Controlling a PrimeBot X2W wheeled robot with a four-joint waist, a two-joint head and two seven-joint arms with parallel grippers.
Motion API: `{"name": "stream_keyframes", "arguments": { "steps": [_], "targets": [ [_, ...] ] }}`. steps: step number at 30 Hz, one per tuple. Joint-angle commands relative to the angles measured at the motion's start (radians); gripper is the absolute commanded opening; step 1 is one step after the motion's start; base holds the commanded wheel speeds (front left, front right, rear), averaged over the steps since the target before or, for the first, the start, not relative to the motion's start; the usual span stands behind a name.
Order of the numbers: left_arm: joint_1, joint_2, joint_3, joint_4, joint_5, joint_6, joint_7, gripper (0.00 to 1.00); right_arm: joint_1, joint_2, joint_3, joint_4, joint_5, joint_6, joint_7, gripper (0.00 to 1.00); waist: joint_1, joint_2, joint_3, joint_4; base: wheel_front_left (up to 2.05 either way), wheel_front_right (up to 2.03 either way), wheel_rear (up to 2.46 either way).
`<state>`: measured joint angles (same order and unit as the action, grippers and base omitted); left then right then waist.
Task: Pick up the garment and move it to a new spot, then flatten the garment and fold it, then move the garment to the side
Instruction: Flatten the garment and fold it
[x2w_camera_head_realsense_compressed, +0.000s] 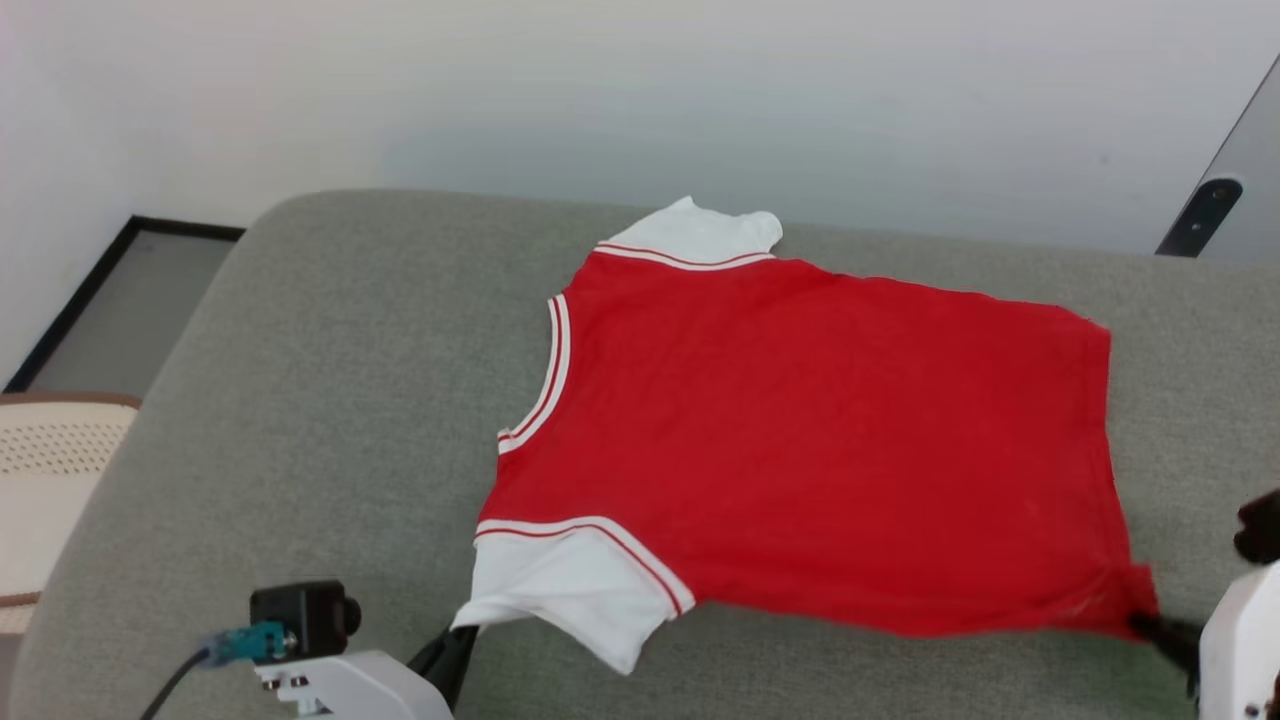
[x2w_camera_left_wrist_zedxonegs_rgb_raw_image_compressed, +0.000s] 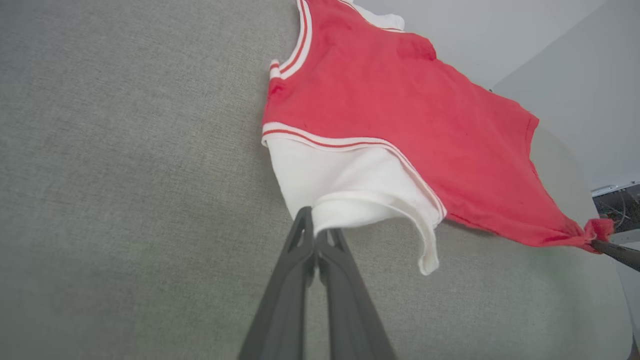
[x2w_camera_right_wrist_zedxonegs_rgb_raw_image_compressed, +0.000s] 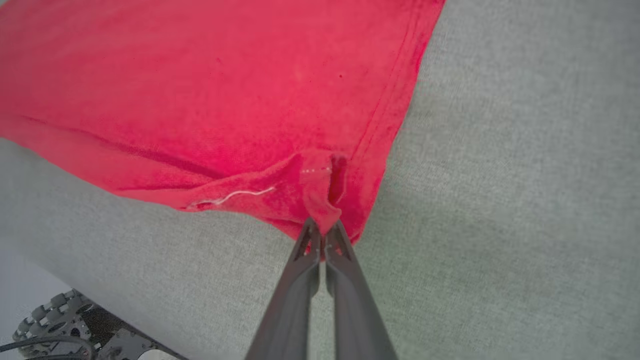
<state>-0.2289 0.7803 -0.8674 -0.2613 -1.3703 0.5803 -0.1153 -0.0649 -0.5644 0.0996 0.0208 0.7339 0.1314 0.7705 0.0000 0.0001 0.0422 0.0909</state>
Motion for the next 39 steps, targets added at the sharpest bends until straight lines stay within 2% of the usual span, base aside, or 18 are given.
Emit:
{"name": "stream_keyframes", "arguments": {
  "steps": [1,6,11,22,30,34,39],
  "targets": [
    [0.012,-0.003,0.001,-0.003,0.003,0.006,-0.007,0.00,0.026,0.017,-0.013,-0.017,-0.009,-0.002,0.021,0.00,0.0000,-0.0001,0.012,-0.004,0.00,0.00,0.00],
    [0.020,-0.008,0.006,-0.008,-0.004,0.012,-0.011,0.00,0.076,0.068,-0.052,-0.103,-0.046,-0.002,0.098,0.00,0.0000,-0.0001,0.038,-0.021,0.00,0.00,0.00],
    [-0.004,0.000,-0.001,0.000,0.002,0.016,0.010,0.00,0.059,0.105,-0.076,-0.142,-0.092,-0.002,0.135,0.00,0.0000,-0.0001,0.063,-0.040,0.00,0.00,0.00],
    [-0.074,0.019,-0.005,0.015,0.024,0.016,0.059,0.00,-0.016,0.152,-0.093,-0.130,-0.130,-0.002,0.155,0.00,0.0000,-0.0001,0.109,-0.058,0.00,0.00,0.00],
    [-0.165,0.048,-0.004,0.025,0.058,0.006,0.108,0.00,-0.098,0.149,-0.086,-0.094,-0.159,-0.002,0.140,0.00,0.0000,-0.0001,0.127,-0.063,0.00,0.00,0.00],
    [-0.236,0.062,0.002,0.050,0.077,-0.016,0.142,0.00,-0.161,0.144,-0.074,-0.056,-0.176,-0.002,0.129,0.00,0.0000,-0.0001,0.141,-0.068,0.00,0.00,0.00],
    [-0.365,0.061,-0.012,0.127,0.112,-0.093,0.211,0.00,-0.261,0.130,-0.034,0.005,-0.197,-0.002,0.123,0.00,0.0000,-0.0001,0.171,-0.077,0.00,0.00,0.00]
  ]
}}
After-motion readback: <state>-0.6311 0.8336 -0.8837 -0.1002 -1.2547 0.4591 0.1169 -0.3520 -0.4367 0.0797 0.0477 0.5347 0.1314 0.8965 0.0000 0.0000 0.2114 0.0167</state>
